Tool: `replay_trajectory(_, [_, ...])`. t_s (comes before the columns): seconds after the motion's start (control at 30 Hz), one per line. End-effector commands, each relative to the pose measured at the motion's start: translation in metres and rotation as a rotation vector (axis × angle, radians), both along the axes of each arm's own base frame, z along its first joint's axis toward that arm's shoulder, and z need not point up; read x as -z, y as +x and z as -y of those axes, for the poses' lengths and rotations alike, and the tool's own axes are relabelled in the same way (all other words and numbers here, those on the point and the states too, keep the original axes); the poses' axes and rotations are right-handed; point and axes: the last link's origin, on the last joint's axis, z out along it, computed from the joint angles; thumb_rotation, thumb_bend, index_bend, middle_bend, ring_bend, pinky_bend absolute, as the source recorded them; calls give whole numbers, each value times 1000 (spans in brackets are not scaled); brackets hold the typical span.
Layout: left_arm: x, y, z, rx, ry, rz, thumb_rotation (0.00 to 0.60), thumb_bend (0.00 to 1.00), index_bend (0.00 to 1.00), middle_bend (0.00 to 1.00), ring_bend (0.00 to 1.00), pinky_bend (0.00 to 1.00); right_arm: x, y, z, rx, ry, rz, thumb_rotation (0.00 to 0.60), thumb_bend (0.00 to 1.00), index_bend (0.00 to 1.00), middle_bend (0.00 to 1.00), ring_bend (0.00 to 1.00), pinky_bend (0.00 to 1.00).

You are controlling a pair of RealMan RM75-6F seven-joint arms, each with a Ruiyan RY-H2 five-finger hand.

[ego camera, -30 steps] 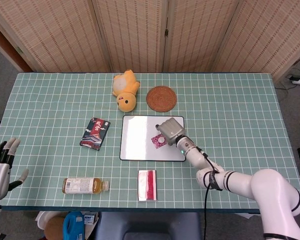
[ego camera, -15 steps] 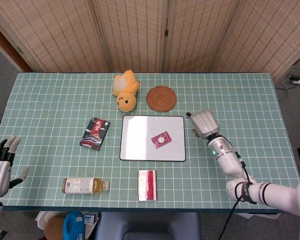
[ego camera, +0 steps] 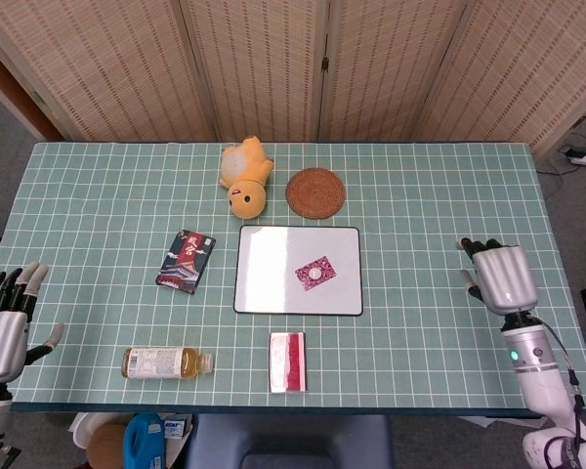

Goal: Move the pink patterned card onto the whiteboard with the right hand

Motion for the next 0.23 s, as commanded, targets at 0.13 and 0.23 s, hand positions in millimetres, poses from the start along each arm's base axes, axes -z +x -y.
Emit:
replay_trajectory(0.13, [2, 2, 0, -8, -2, -8, 600, 281, 48, 66, 70, 55, -20, -31, -62, 88, -36, 8, 600, 318, 380, 558, 502, 737])
replay_trajectory(0.23, [3, 4, 0, -7, -6, -11, 600, 281, 48, 66, 70, 55, -22, -37, -77, 116, -44, 24, 600, 318, 381, 558, 502, 737])
